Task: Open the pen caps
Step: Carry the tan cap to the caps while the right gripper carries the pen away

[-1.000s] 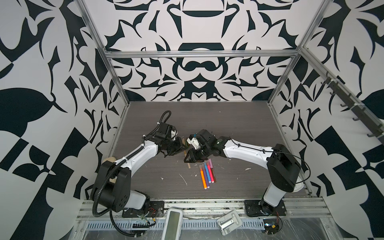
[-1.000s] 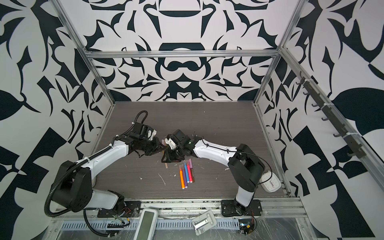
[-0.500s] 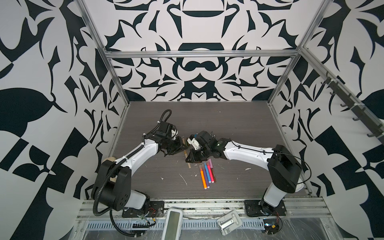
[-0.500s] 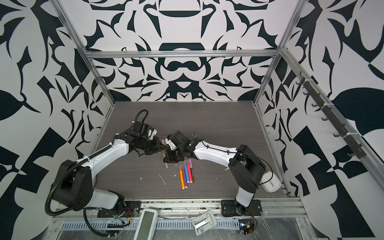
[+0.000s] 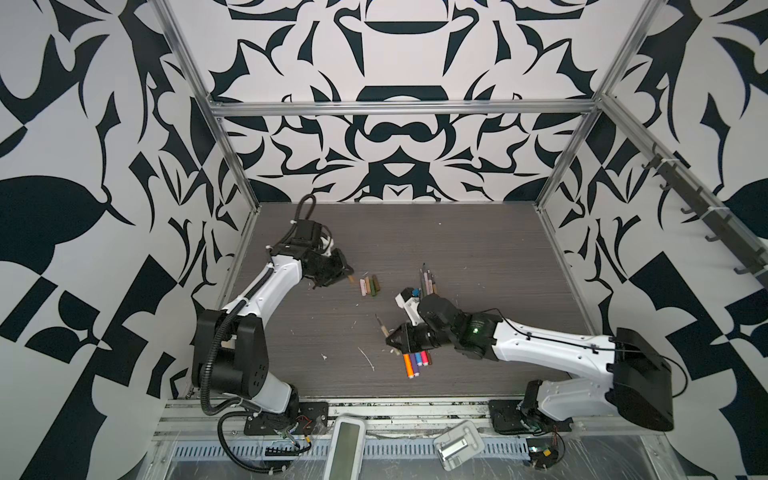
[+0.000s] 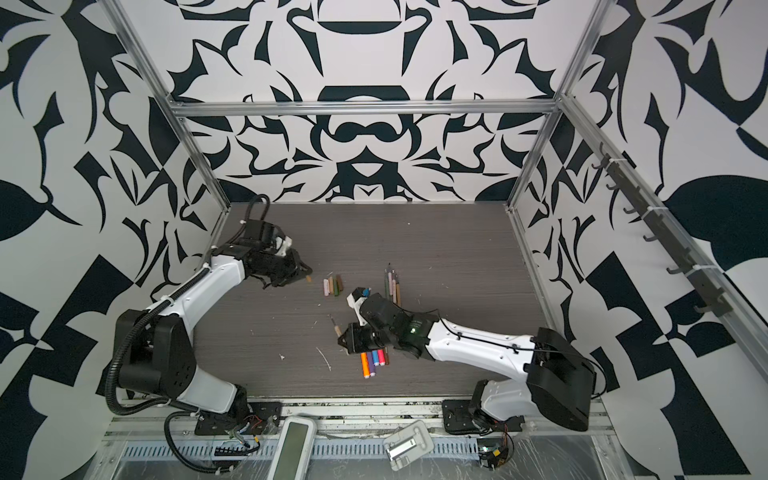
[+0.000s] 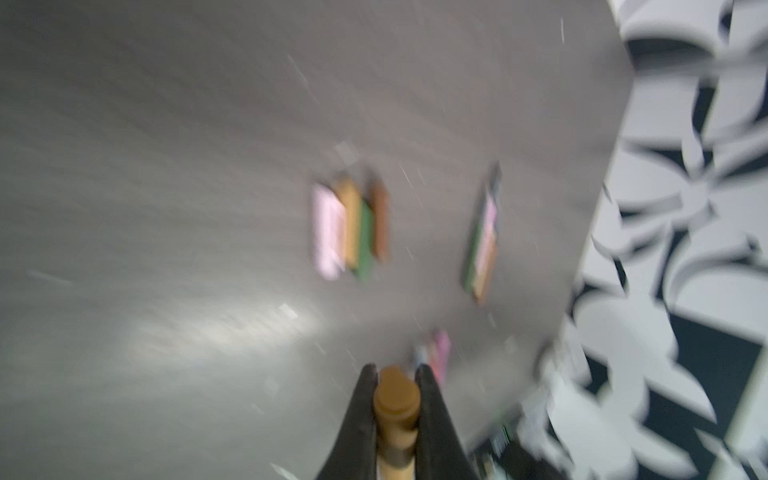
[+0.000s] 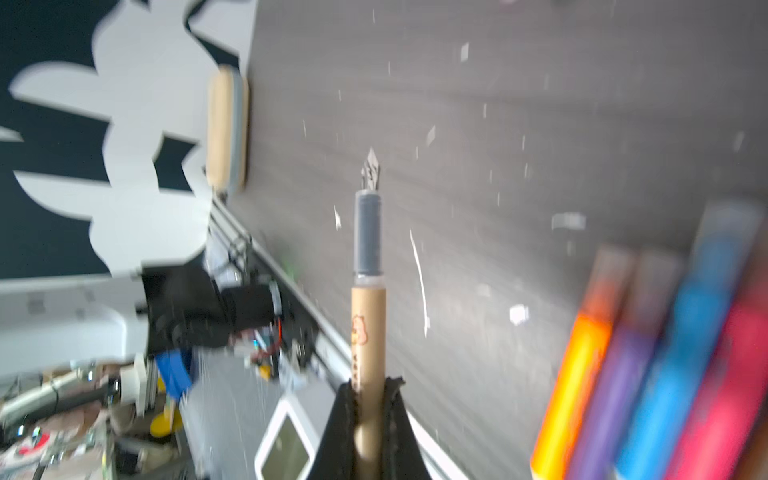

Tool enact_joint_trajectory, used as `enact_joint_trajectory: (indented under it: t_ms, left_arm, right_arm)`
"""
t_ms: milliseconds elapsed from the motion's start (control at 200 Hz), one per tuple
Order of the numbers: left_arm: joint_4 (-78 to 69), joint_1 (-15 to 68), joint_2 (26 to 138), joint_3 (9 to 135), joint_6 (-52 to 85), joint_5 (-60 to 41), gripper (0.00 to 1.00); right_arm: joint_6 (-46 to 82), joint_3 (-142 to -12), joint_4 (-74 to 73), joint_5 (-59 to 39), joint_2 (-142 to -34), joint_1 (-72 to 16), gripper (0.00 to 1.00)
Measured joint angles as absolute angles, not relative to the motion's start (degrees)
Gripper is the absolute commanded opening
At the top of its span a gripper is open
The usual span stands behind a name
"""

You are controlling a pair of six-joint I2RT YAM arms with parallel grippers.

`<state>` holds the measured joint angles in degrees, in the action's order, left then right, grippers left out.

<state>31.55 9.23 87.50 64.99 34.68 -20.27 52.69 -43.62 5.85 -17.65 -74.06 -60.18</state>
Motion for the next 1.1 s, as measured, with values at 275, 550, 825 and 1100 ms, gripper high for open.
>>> enact_joint_trajectory:
  t_ms: [275, 550, 825, 1100]
  left_arm:
    - [27.4, 5.5, 89.4, 66.0, 34.3, -17.8, 0.0]
    - [26.3, 7.0, 93.8, 65.3, 30.5, -19.4, 0.0]
    - [25.7, 9.2, 101.4, 64.1, 30.0, -19.9, 0.0]
    - [19.6, 9.4, 100.8, 57.5, 32.0, -20.0, 0.0]
  right_arm:
    - [53.3, -39.5, 13.8, -17.2, -65.1, -57.8, 0.0]
    - [46.1, -40.4, 27.6, -9.7, -52.7, -36.6, 0.0]
    - [37.5, -39.4, 21.7, -11.6, -66.8, -22.1, 0.0]
    - [34.1, -40.0, 7.0, -13.8, -87.7, -21.3, 0.0]
